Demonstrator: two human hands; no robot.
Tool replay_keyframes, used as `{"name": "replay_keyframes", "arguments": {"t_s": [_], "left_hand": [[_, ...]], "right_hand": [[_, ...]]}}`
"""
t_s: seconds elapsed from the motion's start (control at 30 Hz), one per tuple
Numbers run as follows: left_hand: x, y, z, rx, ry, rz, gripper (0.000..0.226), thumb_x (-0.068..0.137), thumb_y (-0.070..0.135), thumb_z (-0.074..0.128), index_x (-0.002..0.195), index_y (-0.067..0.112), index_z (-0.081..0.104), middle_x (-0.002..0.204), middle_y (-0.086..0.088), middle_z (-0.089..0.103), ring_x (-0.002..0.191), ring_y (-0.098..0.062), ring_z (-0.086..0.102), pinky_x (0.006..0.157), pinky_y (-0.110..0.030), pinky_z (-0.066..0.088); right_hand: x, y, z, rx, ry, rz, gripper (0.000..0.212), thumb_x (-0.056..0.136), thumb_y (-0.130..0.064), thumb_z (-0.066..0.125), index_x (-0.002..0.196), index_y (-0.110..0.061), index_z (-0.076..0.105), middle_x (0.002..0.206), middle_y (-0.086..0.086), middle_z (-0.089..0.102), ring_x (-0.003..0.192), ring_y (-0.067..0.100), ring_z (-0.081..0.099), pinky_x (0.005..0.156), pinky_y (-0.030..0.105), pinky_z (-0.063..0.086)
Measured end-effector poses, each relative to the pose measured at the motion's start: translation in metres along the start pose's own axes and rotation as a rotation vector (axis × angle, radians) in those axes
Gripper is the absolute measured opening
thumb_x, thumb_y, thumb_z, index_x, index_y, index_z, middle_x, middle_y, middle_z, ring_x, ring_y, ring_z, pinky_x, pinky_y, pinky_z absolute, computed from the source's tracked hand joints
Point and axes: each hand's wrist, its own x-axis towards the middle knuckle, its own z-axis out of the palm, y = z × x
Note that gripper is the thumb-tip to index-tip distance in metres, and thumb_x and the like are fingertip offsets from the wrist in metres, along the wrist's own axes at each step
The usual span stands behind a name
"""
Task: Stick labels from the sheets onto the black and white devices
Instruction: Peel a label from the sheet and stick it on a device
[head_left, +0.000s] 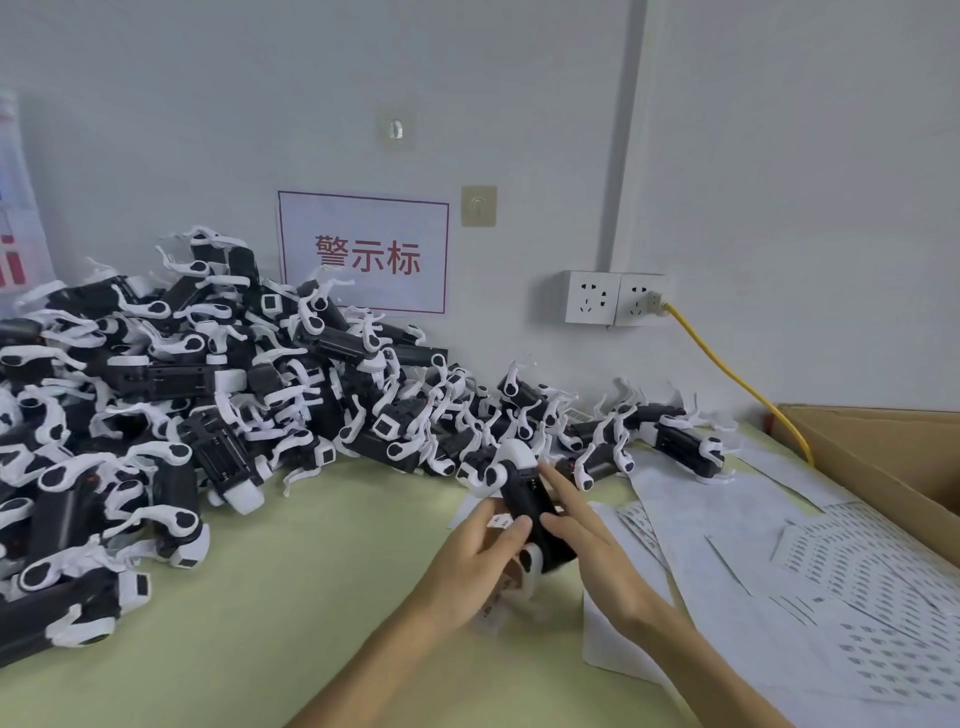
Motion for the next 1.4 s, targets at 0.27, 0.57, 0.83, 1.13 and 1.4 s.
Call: {"name": "replay_keyframes", "arguments": {"t_s": [0.27,0.57,0.83,1.13,1.4], "left_hand": [[0.001,0.003,-0.003,0.004,-0.057,0.025,0.024,0.093,0.044,0.059,0.115,0.048,0.066,0.062,0.002,0.057,0.052,-0.014,0.051,0.055,-0.024,0.043],[-0.002,0.004,-0.002,0.065,-0.057,0.053,0.034,0.093,0.032,0.069,0.126,0.038,0.064,0.091,0.003,0.072,0.066,-0.015,0.066,0.064,-0.025,0.053],[-0.006,0.018,-0.012,-0.17,-0.123,-0.039,0.039,0.099,0.016,0.065,0.136,0.028,0.061,0.1,-0.01,0.071,0.073,-0.022,0.065,0.066,-0.024,0.051],[-0.004,0.024,-0.01,-0.554,-0.037,-0.117,0.045,0.093,0.028,0.066,0.137,0.027,0.058,0.08,-0.011,0.068,0.057,-0.024,0.058,0.058,-0.029,0.044],[0.006,0.023,-0.039,-0.785,0.201,-0.202,0.025,0.082,0.042,0.069,0.081,0.018,0.073,0.077,0.0,0.062,0.064,-0.011,0.052,0.063,-0.026,0.037]], "right_hand": [[0.0,-0.006,0.003,-0.043,0.101,-0.062,0.023,0.105,-0.021,0.054,0.127,-0.029,0.052,0.11,0.004,0.066,0.089,0.015,0.071,0.074,0.029,0.058],[0.002,-0.012,-0.013,0.221,0.04,0.117,0.024,0.098,-0.036,0.064,0.089,-0.015,0.054,0.09,0.004,0.069,0.082,0.019,0.065,0.072,0.029,0.048],[0.004,-0.011,-0.021,0.343,-0.079,0.073,0.016,0.103,-0.03,0.054,0.105,-0.014,0.054,0.107,0.014,0.059,0.098,0.028,0.054,0.076,0.038,0.042],[-0.002,-0.016,-0.013,-0.041,-0.087,-0.112,0.044,0.09,-0.036,0.062,0.134,-0.039,0.059,0.125,-0.016,0.068,0.103,0.012,0.066,0.081,0.023,0.053],[0.002,0.011,-0.002,-0.758,-0.107,-0.07,0.055,0.097,-0.041,0.064,0.148,-0.032,0.044,0.152,-0.011,0.045,0.136,0.013,0.046,0.115,0.037,0.036]]}}
